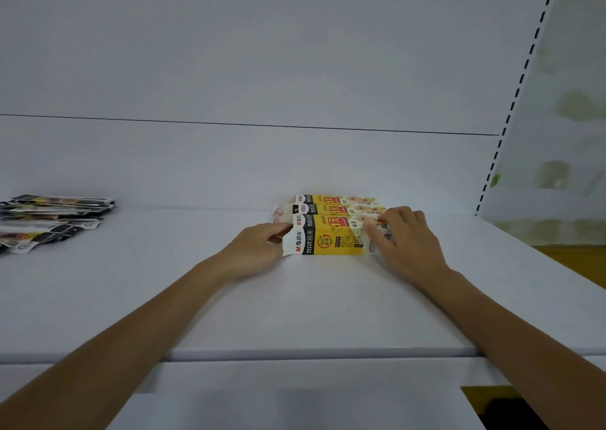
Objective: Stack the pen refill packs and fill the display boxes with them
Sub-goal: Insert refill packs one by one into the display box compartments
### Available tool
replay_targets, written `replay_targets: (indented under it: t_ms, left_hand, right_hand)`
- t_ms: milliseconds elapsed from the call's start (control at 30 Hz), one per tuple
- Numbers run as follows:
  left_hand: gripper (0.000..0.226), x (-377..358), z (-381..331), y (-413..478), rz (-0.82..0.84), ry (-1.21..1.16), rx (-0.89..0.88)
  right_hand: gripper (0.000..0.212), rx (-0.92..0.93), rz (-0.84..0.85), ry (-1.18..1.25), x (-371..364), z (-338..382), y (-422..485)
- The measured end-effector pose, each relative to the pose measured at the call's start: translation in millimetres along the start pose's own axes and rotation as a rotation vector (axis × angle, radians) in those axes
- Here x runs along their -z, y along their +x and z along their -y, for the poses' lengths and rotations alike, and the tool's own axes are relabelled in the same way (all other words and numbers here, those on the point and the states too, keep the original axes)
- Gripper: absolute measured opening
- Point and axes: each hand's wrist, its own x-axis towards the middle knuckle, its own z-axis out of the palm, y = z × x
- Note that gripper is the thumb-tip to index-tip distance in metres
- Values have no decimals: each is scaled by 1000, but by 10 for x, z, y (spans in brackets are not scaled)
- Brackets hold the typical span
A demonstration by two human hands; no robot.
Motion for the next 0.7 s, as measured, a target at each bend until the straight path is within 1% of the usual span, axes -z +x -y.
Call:
replay_targets:
  t_ms: [67, 133, 267, 400, 500, 600, 700]
  left_hand:
    - [50, 66, 37, -66, -15, 72, -35]
    - [51, 175, 123, -144, -51, 187, -54]
    - [41, 450, 382, -355, -140, 246, -32]
    - [37, 728, 677, -662, -232, 314, 39]
    - [35, 980, 944, -1034, -288, 345, 109]
    - [34, 1306, 1231, -1431, -362, 340, 192]
    - [32, 1650, 1560, -1774, -416, 323, 283]
  right_hand:
    - [44, 22, -2, -92, -3, 11, 11]
    - [43, 28, -19, -116, 11, 54, 34]
    - [45, 118, -33, -11, 75, 418, 157]
    - [45, 280, -122, 205, 59, 1267, 324]
    - [44, 385, -134, 327, -81, 2010, 390]
    - [45, 474, -115, 388, -290, 2691, 374]
    - [46, 541, -55, 423, -523, 3288, 305]
